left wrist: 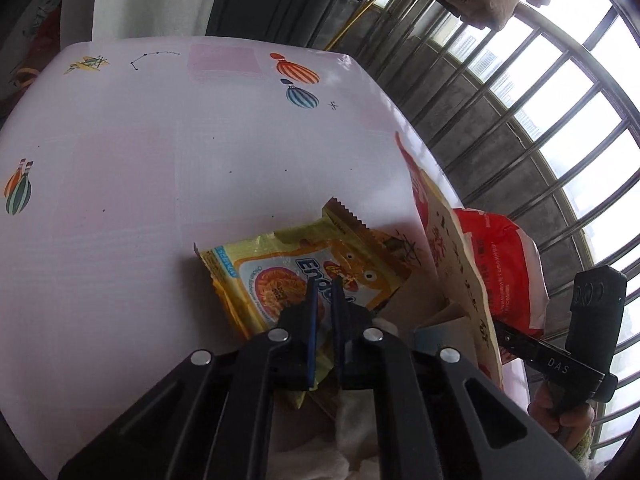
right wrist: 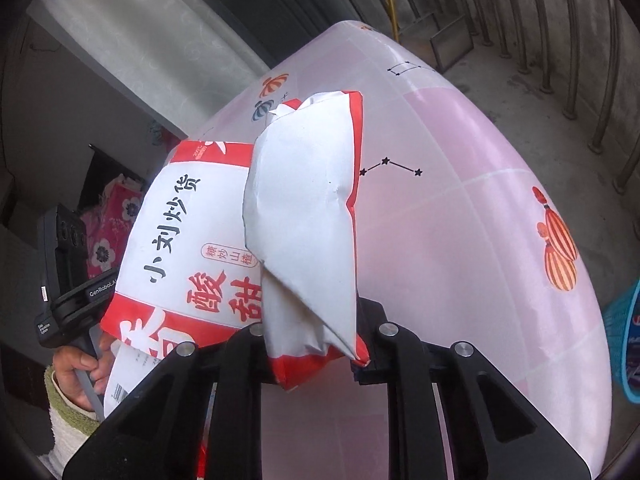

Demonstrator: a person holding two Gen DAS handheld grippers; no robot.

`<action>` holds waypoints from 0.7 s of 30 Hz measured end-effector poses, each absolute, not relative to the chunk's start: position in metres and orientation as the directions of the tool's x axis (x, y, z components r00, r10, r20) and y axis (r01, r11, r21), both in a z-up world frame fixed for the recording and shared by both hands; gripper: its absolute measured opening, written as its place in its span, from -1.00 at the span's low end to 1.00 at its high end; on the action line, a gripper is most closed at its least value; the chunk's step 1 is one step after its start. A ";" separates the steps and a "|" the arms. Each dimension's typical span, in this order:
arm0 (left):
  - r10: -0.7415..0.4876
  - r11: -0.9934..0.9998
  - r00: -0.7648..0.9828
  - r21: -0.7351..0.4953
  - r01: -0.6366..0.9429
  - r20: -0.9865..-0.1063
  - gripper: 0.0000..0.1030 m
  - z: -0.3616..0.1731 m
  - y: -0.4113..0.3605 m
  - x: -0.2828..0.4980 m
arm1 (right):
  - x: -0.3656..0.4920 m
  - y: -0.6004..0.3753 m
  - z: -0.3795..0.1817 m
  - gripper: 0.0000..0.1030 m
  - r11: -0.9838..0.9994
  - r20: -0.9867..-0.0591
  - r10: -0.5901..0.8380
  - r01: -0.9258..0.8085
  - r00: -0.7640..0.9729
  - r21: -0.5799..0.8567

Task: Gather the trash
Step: 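Grasp the white-and-red snack bag with the right tool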

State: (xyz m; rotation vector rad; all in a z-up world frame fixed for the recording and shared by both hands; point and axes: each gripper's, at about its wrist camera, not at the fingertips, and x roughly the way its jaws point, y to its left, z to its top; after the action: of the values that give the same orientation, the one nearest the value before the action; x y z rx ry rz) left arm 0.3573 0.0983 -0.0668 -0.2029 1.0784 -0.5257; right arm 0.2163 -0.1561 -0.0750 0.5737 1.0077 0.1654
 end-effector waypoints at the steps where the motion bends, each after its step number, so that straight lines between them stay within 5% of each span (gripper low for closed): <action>1: -0.511 0.855 0.363 -0.416 0.310 -0.779 -0.88 -0.066 0.100 0.349 | 0.213 -0.152 -0.075 -0.67 0.841 -0.751 0.398 0.118 0.527 0.528; 12: -0.573 0.819 0.393 -0.525 0.233 -0.719 -0.88 -0.068 0.134 0.236 | 0.150 -0.128 -0.070 -0.68 0.870 -0.789 0.404 0.070 0.462 0.487; 21: -0.511 0.845 0.508 -0.516 0.144 -0.694 -0.81 -0.052 0.156 0.188 | 0.127 -0.144 -0.042 -0.66 0.921 -0.814 0.242 0.138 0.528 0.364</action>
State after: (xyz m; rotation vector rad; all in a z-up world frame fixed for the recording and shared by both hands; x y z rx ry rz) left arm 0.1875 0.1560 -0.0522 -0.4230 0.9637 -0.4091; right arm 0.1266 -0.1441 -0.0416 0.4130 1.0208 0.0642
